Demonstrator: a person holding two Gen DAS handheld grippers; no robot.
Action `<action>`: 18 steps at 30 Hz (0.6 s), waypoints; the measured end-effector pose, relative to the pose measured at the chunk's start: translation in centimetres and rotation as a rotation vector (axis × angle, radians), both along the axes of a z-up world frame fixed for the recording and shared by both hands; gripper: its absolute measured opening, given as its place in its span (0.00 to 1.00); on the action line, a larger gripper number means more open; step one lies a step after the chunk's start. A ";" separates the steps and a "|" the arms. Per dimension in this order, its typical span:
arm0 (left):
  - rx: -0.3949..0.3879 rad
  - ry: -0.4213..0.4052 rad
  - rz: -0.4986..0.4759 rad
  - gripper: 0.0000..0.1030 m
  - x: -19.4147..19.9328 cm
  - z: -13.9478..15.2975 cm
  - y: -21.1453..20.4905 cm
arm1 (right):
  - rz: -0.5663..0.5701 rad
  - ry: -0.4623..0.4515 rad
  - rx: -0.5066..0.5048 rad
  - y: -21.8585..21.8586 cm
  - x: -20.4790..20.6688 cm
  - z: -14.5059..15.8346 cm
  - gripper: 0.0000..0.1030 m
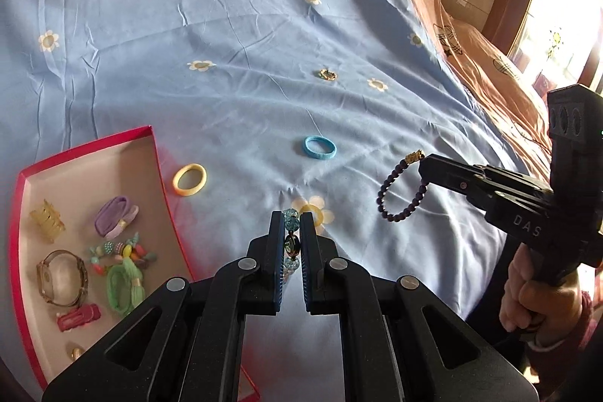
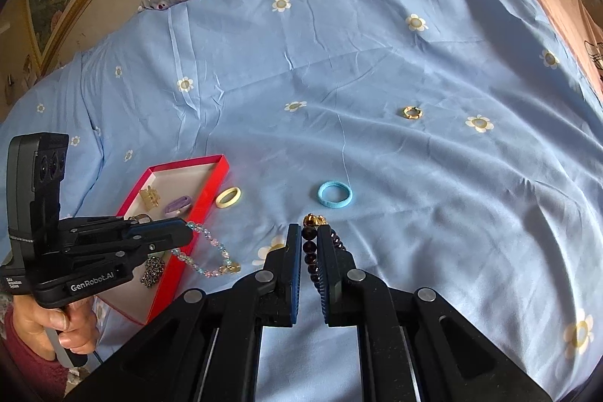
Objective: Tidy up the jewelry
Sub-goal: 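Grasp the crystal bead bracelet with the left tool while the right tool grasps the black bead bracelet, then carry both bead bracelets into the red box and open both tools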
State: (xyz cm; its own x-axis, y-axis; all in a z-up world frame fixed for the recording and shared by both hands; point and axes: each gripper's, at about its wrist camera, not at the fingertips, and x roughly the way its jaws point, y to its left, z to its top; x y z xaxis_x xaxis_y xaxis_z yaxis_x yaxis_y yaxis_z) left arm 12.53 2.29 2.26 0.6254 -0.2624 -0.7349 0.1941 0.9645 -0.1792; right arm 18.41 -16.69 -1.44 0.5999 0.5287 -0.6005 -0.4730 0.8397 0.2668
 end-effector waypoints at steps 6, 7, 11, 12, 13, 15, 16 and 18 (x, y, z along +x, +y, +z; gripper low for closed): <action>-0.051 -0.031 0.038 0.06 -2.5 1.5 1.9 | 0.037 -0.009 0.026 1.1 -1.2 1.0 0.07; -0.057 -0.035 0.045 0.06 -3.0 1.6 2.3 | 0.045 -0.011 0.030 1.3 -1.4 1.1 0.07; -0.072 -0.051 0.082 0.06 -4.5 2.2 3.8 | 0.079 -0.012 0.046 2.5 -2.1 1.6 0.07; -0.078 -0.053 0.090 0.06 -4.9 2.3 4.2 | 0.088 -0.015 0.046 2.8 -2.4 1.7 0.07; -0.085 -0.054 0.101 0.06 -5.2 2.3 4.7 | 0.098 -0.017 0.047 3.2 -2.6 1.8 0.07; -0.087 -0.058 0.122 0.06 -5.9 2.4 5.4 | 0.123 -0.013 0.056 4.0 -3.1 1.9 0.07; -0.089 -0.060 0.133 0.06 -6.3 2.4 5.9 | 0.135 -0.011 0.059 4.5 -3.3 2.0 0.07; -0.090 -0.062 0.151 0.06 -7.0 2.4 6.6 | 0.161 -0.010 0.060 5.4 -3.7 2.0 0.07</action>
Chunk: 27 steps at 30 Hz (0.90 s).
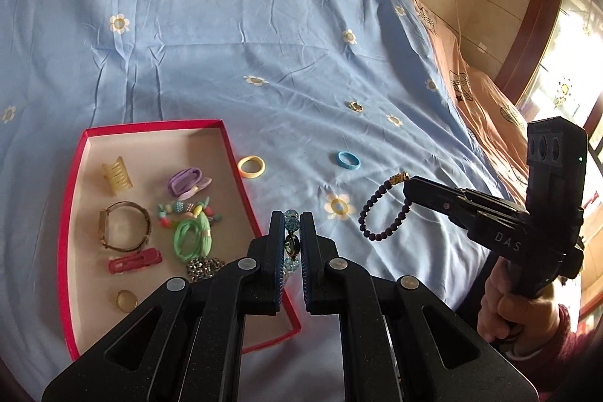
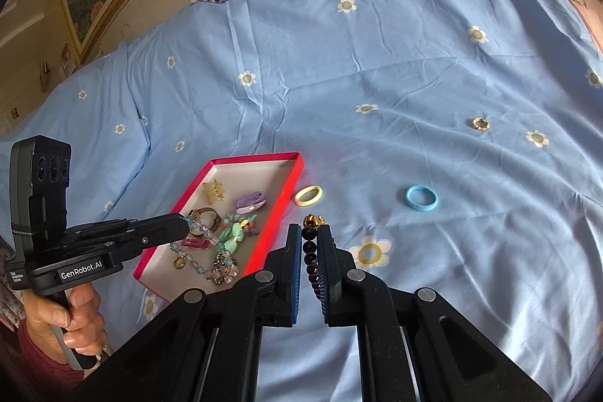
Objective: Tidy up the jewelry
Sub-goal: 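Carry both bead bracelets into the red box and open both tools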
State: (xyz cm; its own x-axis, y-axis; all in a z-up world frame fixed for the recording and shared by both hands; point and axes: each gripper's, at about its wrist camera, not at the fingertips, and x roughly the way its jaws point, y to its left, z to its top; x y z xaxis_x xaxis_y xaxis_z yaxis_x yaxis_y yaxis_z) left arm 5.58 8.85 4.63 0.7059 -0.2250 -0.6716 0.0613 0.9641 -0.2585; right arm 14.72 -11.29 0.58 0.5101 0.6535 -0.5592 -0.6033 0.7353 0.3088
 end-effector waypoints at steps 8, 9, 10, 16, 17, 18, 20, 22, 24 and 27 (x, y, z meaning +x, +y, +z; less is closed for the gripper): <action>-0.014 0.004 0.075 0.06 -2.4 -0.5 3.0 | 0.106 0.009 0.005 4.1 -1.7 -0.1 0.07; -0.015 0.005 0.082 0.06 -2.6 -0.6 3.3 | 0.116 0.007 0.002 4.6 -2.0 -0.1 0.07; -0.018 0.006 0.092 0.06 -2.9 -0.7 3.7 | 0.127 0.006 0.000 5.1 -2.3 -0.1 0.07; -0.025 0.012 0.126 0.06 -4.1 -1.2 5.2 | 0.194 0.012 -0.007 7.8 -3.2 -0.4 0.07; -0.026 0.015 0.131 0.06 -4.3 -1.4 5.4 | 0.203 0.015 -0.008 8.2 -3.3 -0.5 0.07; -0.028 0.017 0.136 0.06 -4.4 -1.5 5.7 | 0.213 0.017 -0.009 8.6 -3.5 -0.7 0.07; -0.033 0.023 0.143 0.06 -4.7 -1.8 6.1 | 0.233 0.024 -0.012 9.4 -3.8 -0.9 0.07; -0.040 0.028 0.153 0.06 -4.9 -2.1 6.5 | 0.254 0.029 -0.017 10.3 -4.1 -1.2 0.07; -0.050 0.032 0.160 0.06 -5.1 -2.3 6.9 | 0.274 0.039 -0.018 11.2 -4.4 -1.5 0.07; -0.058 0.038 0.176 0.06 -5.4 -2.6 7.5 | 0.304 0.057 -0.015 12.4 -4.6 -2.0 0.07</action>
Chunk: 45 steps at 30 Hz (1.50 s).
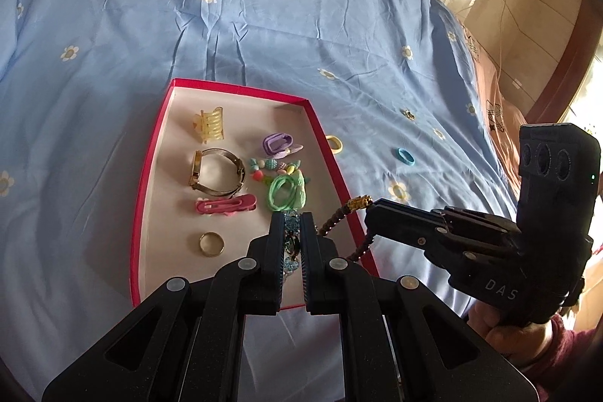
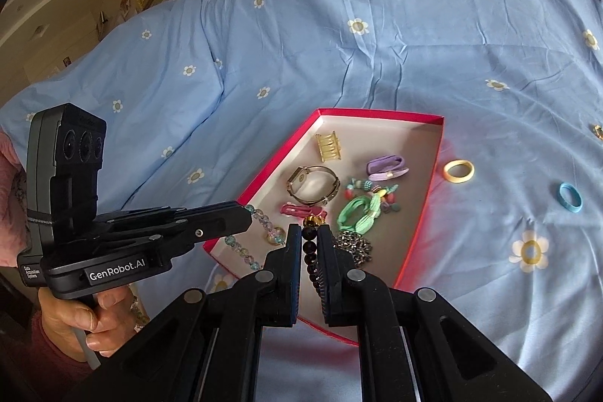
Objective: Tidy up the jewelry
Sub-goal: 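Carry both bead bracelets into the red box and open both tools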
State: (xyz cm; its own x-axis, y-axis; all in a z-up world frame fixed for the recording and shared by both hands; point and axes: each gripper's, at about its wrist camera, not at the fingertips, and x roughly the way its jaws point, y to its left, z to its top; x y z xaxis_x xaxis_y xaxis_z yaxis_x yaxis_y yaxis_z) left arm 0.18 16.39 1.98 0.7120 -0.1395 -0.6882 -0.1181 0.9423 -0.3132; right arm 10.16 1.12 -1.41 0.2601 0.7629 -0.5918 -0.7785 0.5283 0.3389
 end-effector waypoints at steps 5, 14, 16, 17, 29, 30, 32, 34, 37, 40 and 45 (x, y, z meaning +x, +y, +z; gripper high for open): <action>-0.008 0.026 0.025 0.06 -0.3 -1.1 1.1 | 0.042 0.042 0.007 1.5 0.1 -1.2 0.07; 0.004 0.087 0.085 0.06 -0.7 -3.8 3.3 | -0.013 0.094 -0.072 1.7 2.3 -4.6 0.07; 0.024 0.103 0.101 0.06 -0.7 -4.4 3.6 | -0.029 0.096 -0.092 1.6 2.7 -5.0 0.07; 0.026 0.108 0.104 0.06 -0.7 -4.6 3.7 | -0.035 0.096 -0.101 1.5 2.9 -5.2 0.07; 0.043 0.147 0.131 0.06 -0.5 -6.1 4.4 | -0.050 0.045 -0.187 2.5 3.3 -6.3 0.08; 0.044 0.149 0.131 0.06 -0.5 -6.2 4.4 | -0.051 0.042 -0.191 2.6 3.3 -6.4 0.08; 0.047 0.154 0.132 0.06 -0.4 -6.3 4.4 | -0.053 0.040 -0.198 2.6 3.3 -6.5 0.08; 0.050 0.159 0.132 0.06 -0.4 -6.5 4.3 | -0.055 0.039 -0.205 2.7 3.4 -6.6 0.08; 0.048 0.170 0.134 0.06 -0.2 -6.7 4.4 | -0.054 0.034 -0.214 2.9 3.4 -6.6 0.08; 0.053 0.178 0.136 0.06 -0.1 -6.9 4.4 | -0.052 0.032 -0.223 3.1 3.6 -6.6 0.08; 0.060 0.189 0.142 0.06 0.2 -7.0 4.5 | -0.051 0.029 -0.232 3.4 3.8 -6.6 0.09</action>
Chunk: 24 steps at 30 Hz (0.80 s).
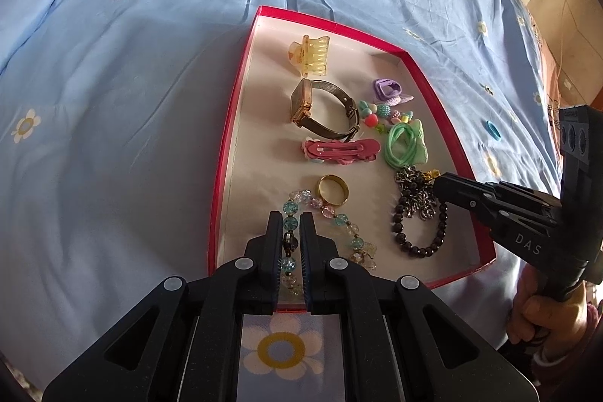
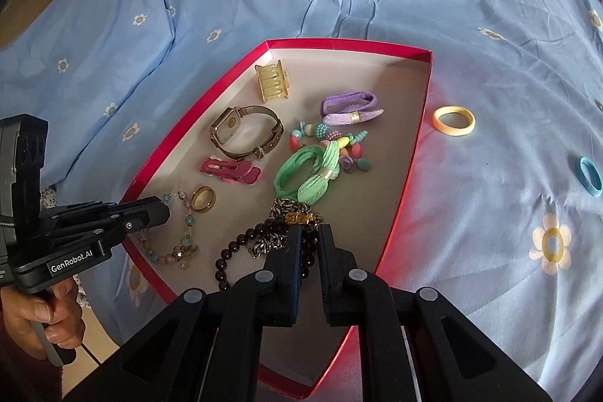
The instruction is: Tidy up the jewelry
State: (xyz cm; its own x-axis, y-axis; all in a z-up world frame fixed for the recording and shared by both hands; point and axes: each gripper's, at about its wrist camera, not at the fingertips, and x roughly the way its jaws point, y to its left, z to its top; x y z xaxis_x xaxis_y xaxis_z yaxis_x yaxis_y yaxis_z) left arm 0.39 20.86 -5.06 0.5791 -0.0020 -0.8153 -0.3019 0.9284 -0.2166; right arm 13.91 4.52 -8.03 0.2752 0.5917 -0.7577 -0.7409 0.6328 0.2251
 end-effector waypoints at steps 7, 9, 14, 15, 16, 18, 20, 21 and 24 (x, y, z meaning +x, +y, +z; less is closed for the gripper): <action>0.016 0.012 -0.005 0.10 0.4 -0.1 -0.3 | 0.008 0.010 -0.004 0.1 0.1 0.0 0.12; 0.022 0.012 -0.006 0.11 0.4 -0.1 -0.4 | 0.008 0.013 0.000 0.1 0.2 0.1 0.16; 0.035 0.018 -0.009 0.26 0.6 0.0 -0.6 | 0.010 0.010 0.004 0.1 0.0 0.3 0.27; 0.039 0.016 -0.008 0.28 0.6 0.1 -0.7 | 0.010 0.012 0.009 0.0 0.0 0.3 0.28; 0.039 0.013 -0.008 0.32 0.5 0.2 -0.7 | 0.008 0.014 0.014 -0.1 0.0 0.4 0.28; 0.040 0.010 -0.008 0.34 0.5 0.4 -0.9 | 0.007 0.019 0.030 -0.3 -0.1 0.6 0.31; 0.042 0.004 -0.009 0.37 0.3 0.7 -1.1 | 0.004 0.017 0.046 -0.6 -0.2 1.0 0.35; 0.044 0.001 -0.009 0.38 0.3 0.9 -1.2 | 0.003 0.014 0.054 -0.7 -0.3 1.2 0.37; 0.059 -0.007 -0.010 0.47 0.0 1.4 -1.6 | -0.005 0.001 0.092 -1.4 -0.6 2.1 0.46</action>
State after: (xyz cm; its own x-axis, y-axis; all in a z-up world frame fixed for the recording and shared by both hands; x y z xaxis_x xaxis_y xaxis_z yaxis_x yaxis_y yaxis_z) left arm 0.41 19.28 -3.68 0.5846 0.0403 -0.8103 -0.2917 0.9424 -0.1635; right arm 13.27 3.12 -5.89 0.2773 0.6573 -0.7008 -0.7376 0.6130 0.2830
